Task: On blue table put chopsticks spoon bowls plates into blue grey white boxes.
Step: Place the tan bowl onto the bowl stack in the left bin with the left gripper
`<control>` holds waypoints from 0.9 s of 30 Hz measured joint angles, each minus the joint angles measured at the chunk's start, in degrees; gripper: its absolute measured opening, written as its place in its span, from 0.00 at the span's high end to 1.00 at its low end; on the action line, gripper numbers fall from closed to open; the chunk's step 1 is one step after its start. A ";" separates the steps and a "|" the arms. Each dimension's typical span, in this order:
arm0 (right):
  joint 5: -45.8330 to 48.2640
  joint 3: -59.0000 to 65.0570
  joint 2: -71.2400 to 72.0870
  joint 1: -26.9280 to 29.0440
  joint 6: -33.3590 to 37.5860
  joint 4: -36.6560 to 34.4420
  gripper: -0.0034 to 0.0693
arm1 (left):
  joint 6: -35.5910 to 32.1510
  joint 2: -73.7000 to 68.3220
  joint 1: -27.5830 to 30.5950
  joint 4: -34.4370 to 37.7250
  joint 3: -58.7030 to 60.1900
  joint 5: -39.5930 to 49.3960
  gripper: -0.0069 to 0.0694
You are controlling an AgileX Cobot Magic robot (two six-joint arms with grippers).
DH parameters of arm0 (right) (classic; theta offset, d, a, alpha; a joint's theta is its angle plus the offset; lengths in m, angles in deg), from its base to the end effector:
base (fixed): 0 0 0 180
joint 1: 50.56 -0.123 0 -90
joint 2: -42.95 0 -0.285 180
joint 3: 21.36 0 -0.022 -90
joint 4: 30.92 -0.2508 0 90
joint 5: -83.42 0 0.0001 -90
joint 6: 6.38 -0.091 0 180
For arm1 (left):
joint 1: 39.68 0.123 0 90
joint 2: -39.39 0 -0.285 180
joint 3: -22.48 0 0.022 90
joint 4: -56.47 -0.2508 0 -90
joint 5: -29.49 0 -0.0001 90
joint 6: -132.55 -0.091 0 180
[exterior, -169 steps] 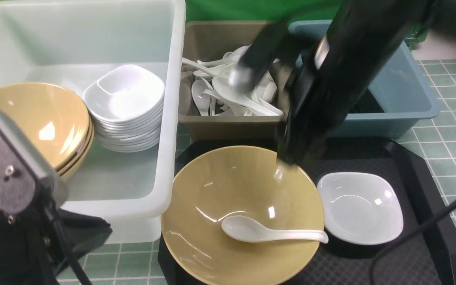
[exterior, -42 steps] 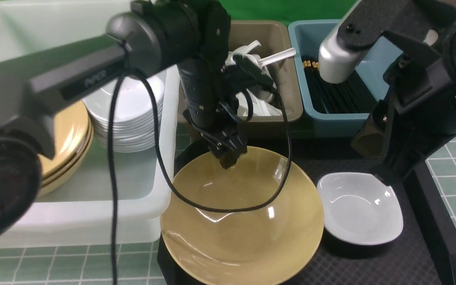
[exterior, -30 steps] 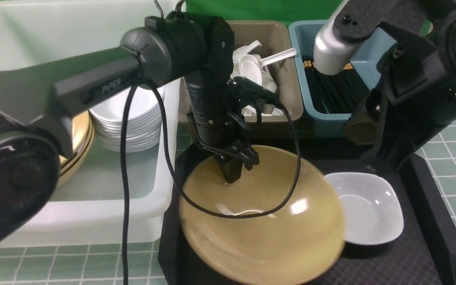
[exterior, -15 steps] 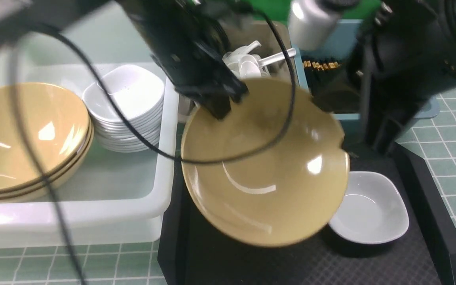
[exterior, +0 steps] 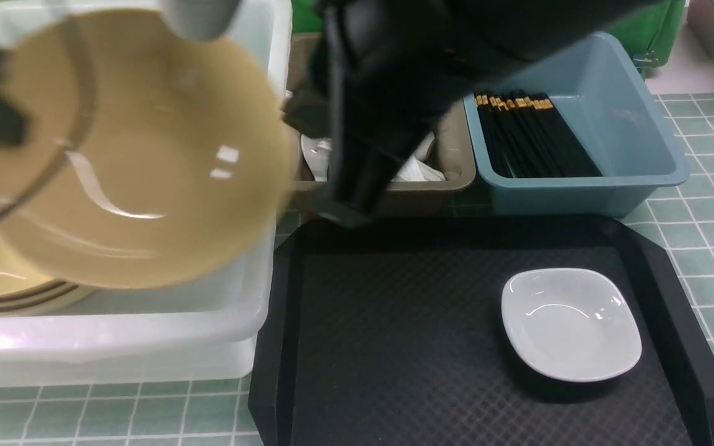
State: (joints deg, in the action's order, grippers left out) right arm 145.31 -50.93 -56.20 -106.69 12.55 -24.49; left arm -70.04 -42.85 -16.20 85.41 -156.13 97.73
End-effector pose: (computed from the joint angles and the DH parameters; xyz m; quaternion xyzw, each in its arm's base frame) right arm 0.1973 0.2778 0.4526 -0.5575 0.7195 0.0778 0.4067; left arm 0.2456 0.0621 0.3853 -0.0408 0.9390 -0.1358 0.3134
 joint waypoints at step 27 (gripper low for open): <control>0.23 -0.97 -3.37 0.00 2.38 -0.79 0.90 | 3.38 -16.01 11.57 -3.41 6.42 -15.23 0.62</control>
State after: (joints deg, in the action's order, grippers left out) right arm 145.54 -51.90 -59.57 -106.69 14.93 -25.28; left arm -66.65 -58.86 -4.63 82.00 -149.71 82.50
